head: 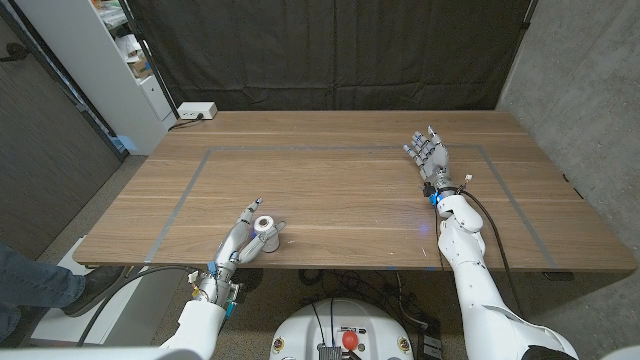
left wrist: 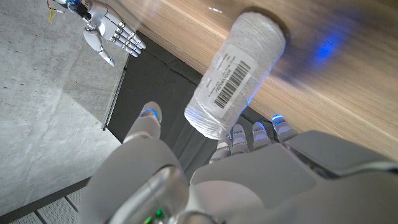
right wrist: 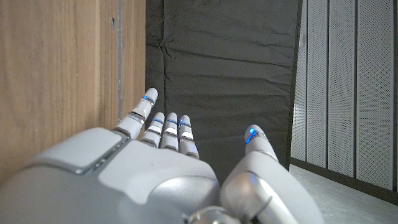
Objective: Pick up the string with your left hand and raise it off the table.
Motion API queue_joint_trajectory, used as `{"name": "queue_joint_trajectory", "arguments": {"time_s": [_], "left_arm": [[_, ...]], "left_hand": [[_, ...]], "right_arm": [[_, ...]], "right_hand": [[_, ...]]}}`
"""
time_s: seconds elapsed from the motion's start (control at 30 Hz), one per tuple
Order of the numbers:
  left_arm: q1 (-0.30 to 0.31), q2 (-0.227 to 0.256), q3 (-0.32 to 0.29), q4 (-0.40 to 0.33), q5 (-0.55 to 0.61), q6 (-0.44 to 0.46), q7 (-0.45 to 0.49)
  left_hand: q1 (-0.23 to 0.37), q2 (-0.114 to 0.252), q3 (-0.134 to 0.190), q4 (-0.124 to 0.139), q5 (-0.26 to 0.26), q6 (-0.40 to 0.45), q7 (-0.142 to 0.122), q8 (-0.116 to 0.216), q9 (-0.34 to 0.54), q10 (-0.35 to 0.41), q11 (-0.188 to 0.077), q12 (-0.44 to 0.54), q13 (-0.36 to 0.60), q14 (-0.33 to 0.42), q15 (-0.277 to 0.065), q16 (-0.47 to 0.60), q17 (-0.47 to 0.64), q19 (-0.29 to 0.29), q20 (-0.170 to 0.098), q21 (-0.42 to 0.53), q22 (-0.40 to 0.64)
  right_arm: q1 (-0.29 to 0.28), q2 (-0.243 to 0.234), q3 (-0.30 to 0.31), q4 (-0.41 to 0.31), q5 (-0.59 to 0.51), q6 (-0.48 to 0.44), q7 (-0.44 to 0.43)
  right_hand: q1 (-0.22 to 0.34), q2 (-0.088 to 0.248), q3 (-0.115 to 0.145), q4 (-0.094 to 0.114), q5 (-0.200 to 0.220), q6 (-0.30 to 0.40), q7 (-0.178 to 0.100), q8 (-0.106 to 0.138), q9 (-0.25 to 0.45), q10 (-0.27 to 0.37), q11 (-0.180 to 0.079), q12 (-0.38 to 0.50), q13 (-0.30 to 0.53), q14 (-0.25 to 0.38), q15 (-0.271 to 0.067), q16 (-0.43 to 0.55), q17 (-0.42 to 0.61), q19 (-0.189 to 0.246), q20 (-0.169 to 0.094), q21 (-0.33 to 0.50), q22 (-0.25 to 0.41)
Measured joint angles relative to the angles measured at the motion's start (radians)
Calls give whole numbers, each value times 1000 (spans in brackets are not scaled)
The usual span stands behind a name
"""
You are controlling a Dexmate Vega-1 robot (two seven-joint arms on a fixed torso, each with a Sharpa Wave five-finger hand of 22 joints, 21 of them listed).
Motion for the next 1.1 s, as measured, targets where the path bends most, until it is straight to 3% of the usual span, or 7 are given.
{"name": "queue_joint_trajectory", "arguments": {"time_s": [0.5,0.63,1.1], "left_arm": [[-17,1,12,17,-4,11,5],[-23,1,14,24,-19,14,7],[-47,-1,26,32,-35,34,8]], "left_hand": [[14,4,4,4,0,9,-2,8,0,4,-4,7,0,5,5,6,0,0,0,0,0],[18,8,4,4,0,14,1,8,0,12,-1,7,0,11,4,6,0,0,0,0,0],[109,27,15,1,-7,87,-23,23,0,95,-27,43,5,170,-22,51,5,132,9,41,13]], "right_arm": [[13,-3,9,30,1,13,6],[29,-4,15,65,-1,18,7],[62,-4,27,133,-6,45,16]], "right_hand": [[0,0,0,0,0,0,0,0,0,0,0,0,0,0,0,0,0,0,0,-7,0],[0,0,-4,-4,0,0,0,0,0,0,0,0,0,0,0,0,0,0,0,-7,0],[0,0,-9,0,0,0,0,0,0,0,0,0,0,0,0,0,0,3,4,-15,0]]}}
